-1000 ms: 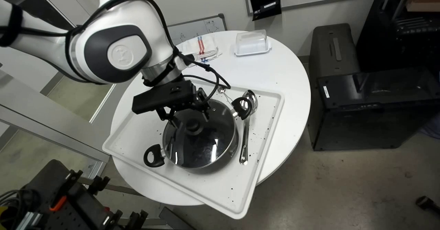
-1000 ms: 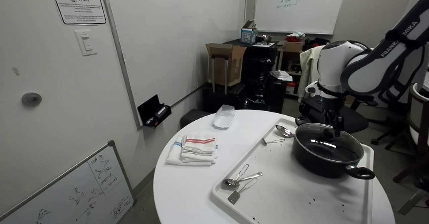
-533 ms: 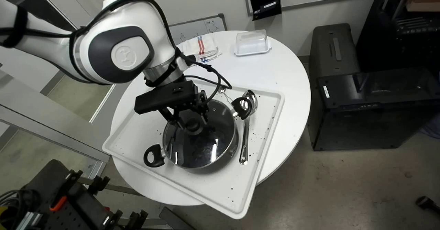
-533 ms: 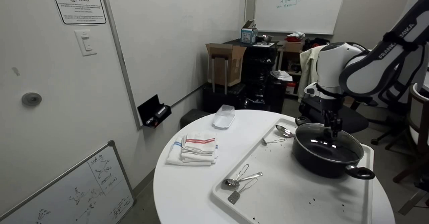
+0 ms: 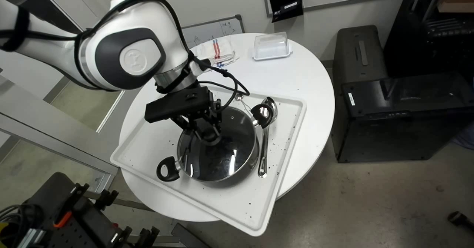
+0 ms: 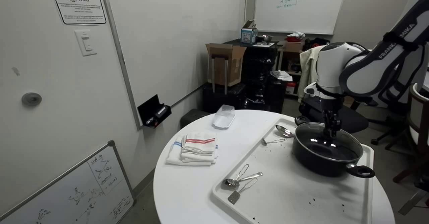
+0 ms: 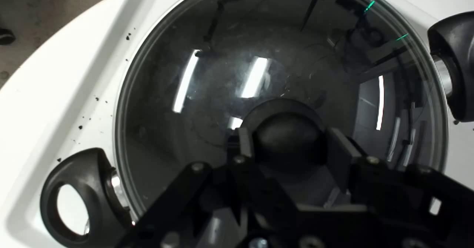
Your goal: Remove the lid from the black pot.
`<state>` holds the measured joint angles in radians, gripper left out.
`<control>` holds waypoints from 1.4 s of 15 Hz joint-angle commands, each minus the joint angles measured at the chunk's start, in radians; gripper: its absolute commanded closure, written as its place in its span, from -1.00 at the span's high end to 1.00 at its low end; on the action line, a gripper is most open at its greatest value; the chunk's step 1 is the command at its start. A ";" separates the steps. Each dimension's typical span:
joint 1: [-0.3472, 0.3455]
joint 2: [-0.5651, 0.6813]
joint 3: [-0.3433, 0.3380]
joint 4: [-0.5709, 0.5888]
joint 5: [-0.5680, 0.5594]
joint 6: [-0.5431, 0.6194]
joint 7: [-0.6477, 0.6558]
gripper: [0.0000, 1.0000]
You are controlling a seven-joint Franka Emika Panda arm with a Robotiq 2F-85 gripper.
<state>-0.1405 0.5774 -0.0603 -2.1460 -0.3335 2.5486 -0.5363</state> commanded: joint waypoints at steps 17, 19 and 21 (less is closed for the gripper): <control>0.078 -0.191 0.008 -0.083 -0.124 -0.045 0.012 -0.50; 0.119 -0.194 0.014 -0.086 -0.166 -0.055 0.032 -0.50; 0.158 -0.193 0.028 -0.091 -0.201 -0.058 0.050 -0.50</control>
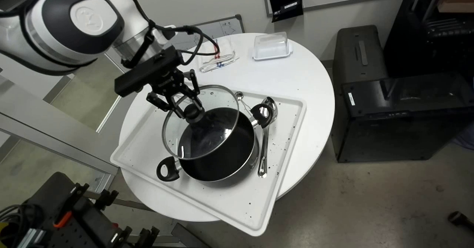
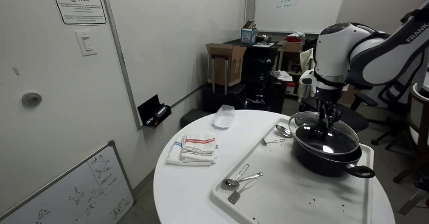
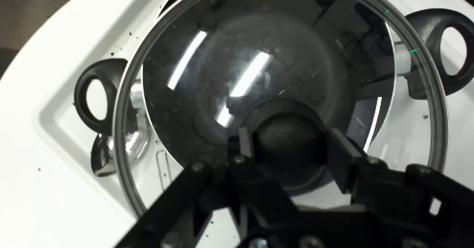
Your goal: Remove the lid from the black pot.
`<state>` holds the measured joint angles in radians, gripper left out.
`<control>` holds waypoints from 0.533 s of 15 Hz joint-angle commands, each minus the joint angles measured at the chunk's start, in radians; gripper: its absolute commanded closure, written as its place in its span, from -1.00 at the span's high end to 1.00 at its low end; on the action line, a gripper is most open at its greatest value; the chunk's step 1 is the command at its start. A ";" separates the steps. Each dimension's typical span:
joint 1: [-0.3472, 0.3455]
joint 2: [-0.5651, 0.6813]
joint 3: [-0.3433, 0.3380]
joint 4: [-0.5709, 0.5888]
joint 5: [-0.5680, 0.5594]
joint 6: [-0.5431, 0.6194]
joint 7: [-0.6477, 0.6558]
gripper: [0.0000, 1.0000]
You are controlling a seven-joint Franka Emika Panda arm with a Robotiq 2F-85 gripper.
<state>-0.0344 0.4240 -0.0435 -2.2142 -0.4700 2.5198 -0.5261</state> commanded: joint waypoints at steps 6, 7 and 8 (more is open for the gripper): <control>0.179 -0.001 0.066 -0.003 -0.152 -0.036 0.126 -0.50; 0.198 0.011 0.076 0.003 -0.167 -0.036 0.141 -0.50; 0.213 0.023 0.087 0.010 -0.177 -0.038 0.149 -0.50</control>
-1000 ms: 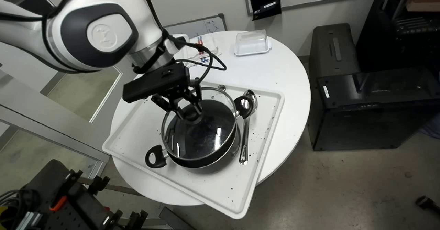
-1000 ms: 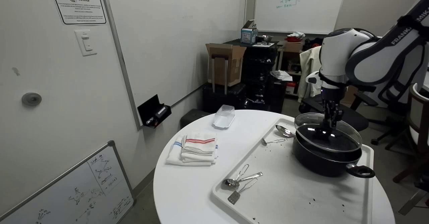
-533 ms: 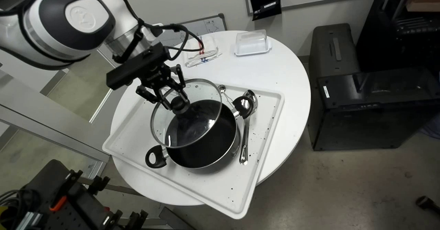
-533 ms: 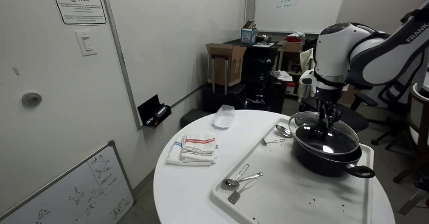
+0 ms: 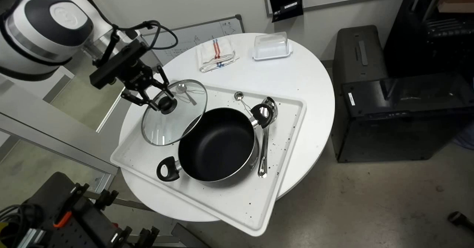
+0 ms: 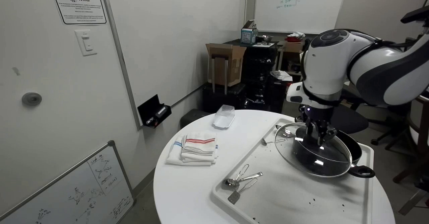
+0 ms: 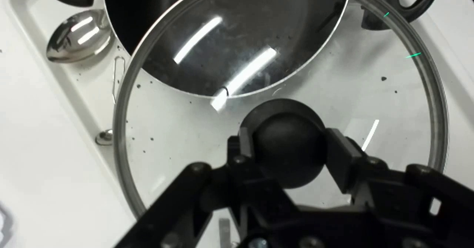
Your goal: Remove the lid from the black pot.
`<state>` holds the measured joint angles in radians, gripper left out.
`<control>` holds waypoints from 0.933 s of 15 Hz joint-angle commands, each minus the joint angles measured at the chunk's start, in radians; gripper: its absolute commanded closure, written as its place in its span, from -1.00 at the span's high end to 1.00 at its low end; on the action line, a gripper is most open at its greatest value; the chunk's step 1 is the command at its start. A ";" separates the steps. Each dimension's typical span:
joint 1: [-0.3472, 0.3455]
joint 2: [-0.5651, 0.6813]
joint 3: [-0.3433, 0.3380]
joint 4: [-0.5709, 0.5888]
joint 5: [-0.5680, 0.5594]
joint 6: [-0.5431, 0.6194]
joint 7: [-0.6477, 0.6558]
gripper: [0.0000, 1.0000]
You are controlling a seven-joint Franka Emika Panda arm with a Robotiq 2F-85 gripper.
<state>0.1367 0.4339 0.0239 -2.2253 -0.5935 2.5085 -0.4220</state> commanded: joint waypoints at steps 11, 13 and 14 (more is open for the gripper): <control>0.086 0.243 0.062 0.184 -0.047 -0.021 0.028 -0.50; 0.091 0.282 0.049 0.209 -0.060 -0.008 0.035 -0.50; 0.093 0.303 0.043 0.220 -0.068 -0.004 0.036 -0.50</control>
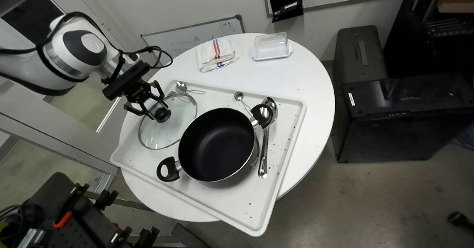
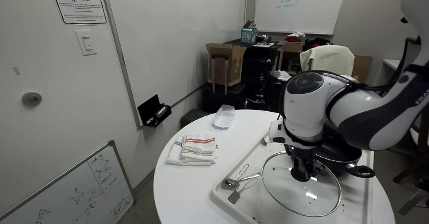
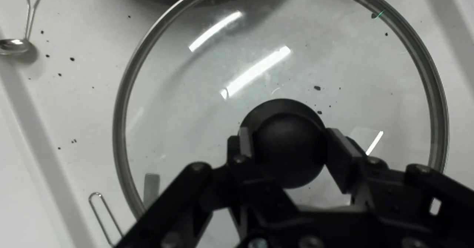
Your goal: Remove the lid from the black pot.
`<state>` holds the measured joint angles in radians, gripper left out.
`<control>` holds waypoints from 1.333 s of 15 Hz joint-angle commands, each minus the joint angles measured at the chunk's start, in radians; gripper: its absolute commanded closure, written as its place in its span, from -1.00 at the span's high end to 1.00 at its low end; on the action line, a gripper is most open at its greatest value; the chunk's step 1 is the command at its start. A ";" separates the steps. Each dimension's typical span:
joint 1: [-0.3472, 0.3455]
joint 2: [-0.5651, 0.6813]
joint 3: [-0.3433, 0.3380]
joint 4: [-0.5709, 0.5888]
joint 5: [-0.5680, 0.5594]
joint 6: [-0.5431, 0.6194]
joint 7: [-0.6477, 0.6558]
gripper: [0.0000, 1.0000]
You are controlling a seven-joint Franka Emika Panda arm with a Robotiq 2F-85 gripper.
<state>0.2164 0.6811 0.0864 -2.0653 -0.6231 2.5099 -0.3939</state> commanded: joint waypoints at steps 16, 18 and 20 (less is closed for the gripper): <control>-0.043 0.072 -0.015 -0.003 -0.097 0.027 -0.046 0.98; -0.059 0.017 -0.008 -0.053 -0.107 0.022 -0.082 1.00; -0.083 -0.057 0.004 -0.116 -0.109 0.000 -0.131 1.00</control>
<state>0.1768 0.7522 0.0657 -2.0621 -0.7066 2.5220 -0.4601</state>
